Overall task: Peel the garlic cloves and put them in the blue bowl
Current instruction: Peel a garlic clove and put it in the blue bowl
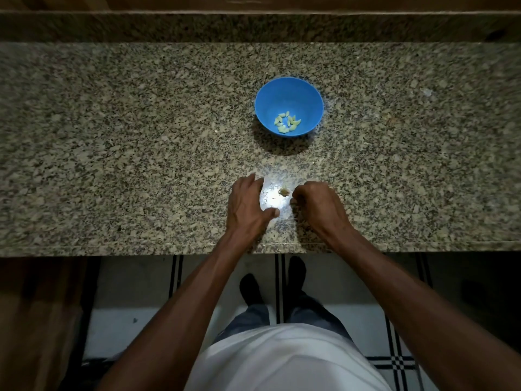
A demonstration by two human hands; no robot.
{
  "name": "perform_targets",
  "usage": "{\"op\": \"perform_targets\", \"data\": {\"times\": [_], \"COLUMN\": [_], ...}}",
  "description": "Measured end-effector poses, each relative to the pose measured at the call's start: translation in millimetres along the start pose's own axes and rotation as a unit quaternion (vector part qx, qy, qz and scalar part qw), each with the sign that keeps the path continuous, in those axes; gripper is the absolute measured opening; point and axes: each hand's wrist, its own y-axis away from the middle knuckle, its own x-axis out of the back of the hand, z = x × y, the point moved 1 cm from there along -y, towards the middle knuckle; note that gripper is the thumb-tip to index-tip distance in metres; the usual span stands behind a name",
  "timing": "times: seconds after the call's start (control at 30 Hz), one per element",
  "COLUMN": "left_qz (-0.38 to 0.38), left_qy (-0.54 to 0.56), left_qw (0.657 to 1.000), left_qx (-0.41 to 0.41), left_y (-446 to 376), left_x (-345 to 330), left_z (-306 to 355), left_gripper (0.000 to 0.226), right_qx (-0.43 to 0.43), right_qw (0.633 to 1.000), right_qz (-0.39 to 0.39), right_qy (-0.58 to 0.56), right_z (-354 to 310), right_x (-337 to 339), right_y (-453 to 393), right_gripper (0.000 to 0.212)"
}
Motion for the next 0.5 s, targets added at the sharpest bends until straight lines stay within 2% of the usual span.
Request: {"op": "perform_targets", "data": {"times": [0.03,0.1,0.5], "left_qz": [-0.023,-0.041,-0.02], "left_qy": [-0.033,-0.052,-0.021], "left_qw": [0.999,0.998,1.0], "left_qx": [0.002,0.009,0.01], "left_y": [-2.8,-4.0,2.5], "left_x": [0.9,2.6,-0.1], "left_z": [-0.4,-0.1,-1.2], "left_gripper": [0.094,0.103,0.104], "right_qx": [0.008,0.023,0.049], "right_qw": [1.0,0.998,0.995], "right_qz": [-0.01,-0.019,-0.023], "right_qy": [0.019,0.049,0.089], "right_z": [-0.5,-2.3,0.0], "right_x": [-0.9,-1.2,-6.5], "right_y": [-1.2,-3.4,-2.2], "right_gripper": [0.014,0.012,0.012]}}
